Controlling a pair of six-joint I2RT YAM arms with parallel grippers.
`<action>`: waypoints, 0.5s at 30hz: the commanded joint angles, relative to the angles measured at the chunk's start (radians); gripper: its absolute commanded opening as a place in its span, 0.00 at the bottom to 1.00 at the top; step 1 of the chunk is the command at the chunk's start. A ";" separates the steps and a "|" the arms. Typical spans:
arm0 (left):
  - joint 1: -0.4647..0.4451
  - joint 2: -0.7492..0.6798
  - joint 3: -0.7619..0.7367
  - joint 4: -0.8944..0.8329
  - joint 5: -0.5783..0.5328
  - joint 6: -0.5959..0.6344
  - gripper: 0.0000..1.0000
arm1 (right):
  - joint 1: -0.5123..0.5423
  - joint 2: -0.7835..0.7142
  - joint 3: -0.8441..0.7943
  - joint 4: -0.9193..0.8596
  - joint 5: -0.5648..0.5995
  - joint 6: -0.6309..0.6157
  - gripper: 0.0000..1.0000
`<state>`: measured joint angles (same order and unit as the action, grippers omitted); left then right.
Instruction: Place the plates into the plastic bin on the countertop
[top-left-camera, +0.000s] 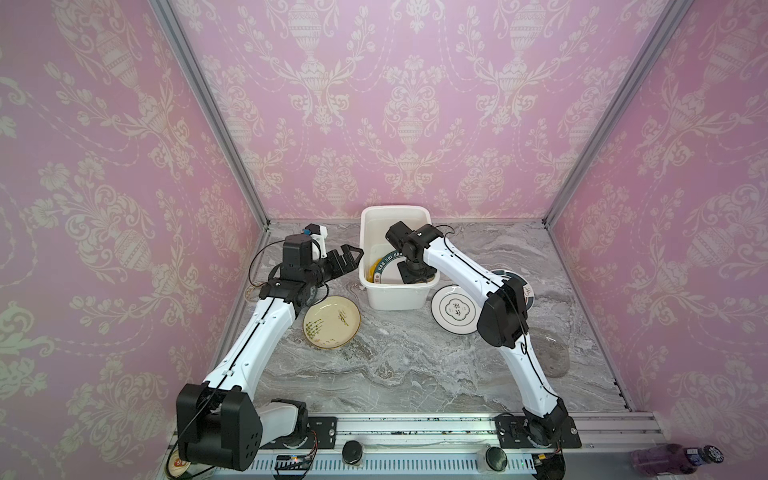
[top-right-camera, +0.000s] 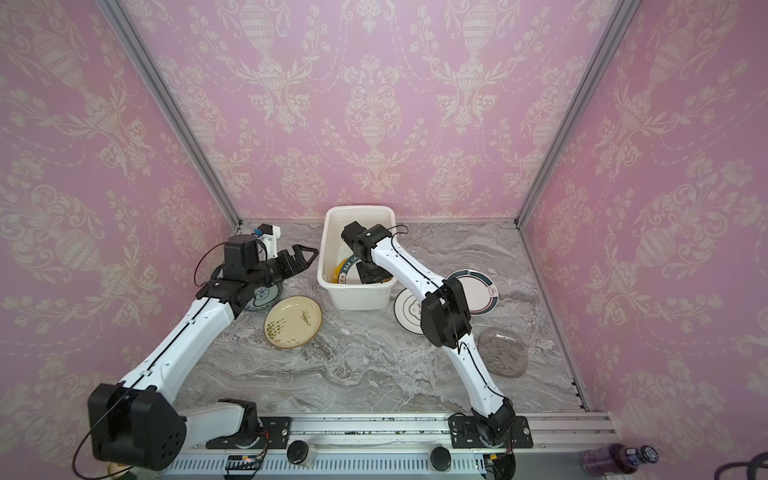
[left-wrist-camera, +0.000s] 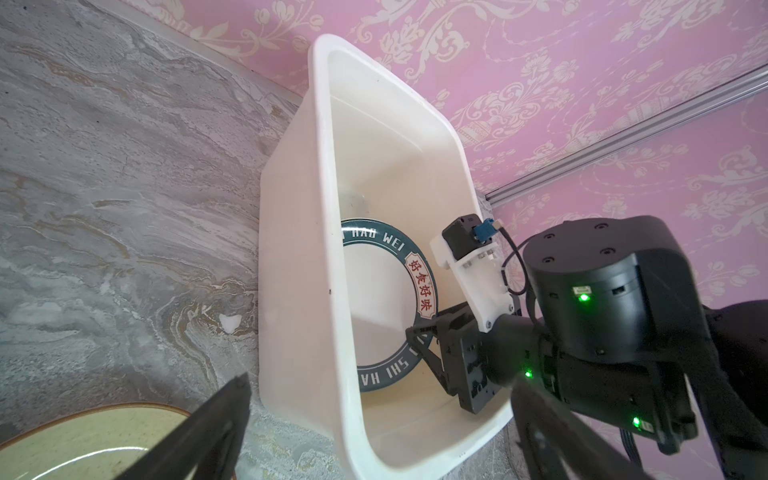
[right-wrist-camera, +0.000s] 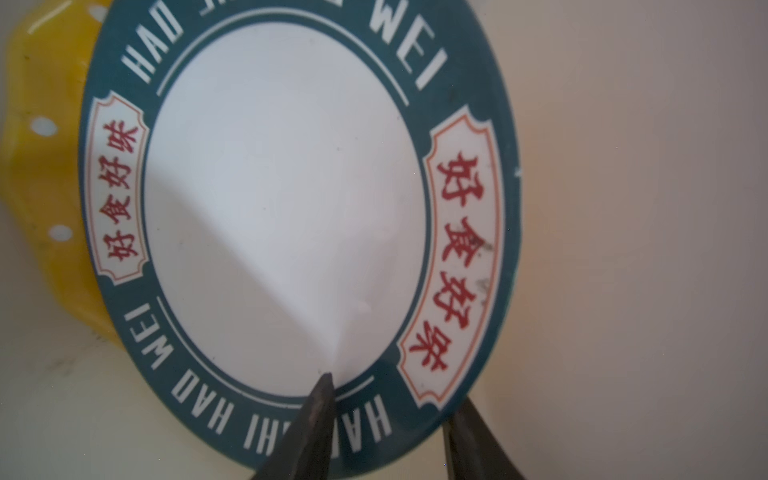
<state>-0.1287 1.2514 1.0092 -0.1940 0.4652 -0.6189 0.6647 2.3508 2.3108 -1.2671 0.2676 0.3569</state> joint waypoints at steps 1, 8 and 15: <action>0.000 -0.021 -0.018 0.031 -0.007 -0.013 0.99 | -0.001 0.028 -0.008 -0.113 0.064 -0.020 0.45; 0.007 -0.039 -0.029 0.040 -0.015 -0.018 0.99 | 0.003 0.044 0.092 -0.163 0.091 -0.026 0.54; 0.011 -0.056 -0.040 0.042 -0.020 -0.024 0.99 | 0.004 0.035 0.183 -0.190 0.084 -0.023 0.55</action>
<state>-0.1272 1.2194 0.9901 -0.1715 0.4644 -0.6277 0.6750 2.3878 2.4416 -1.3945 0.3237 0.3393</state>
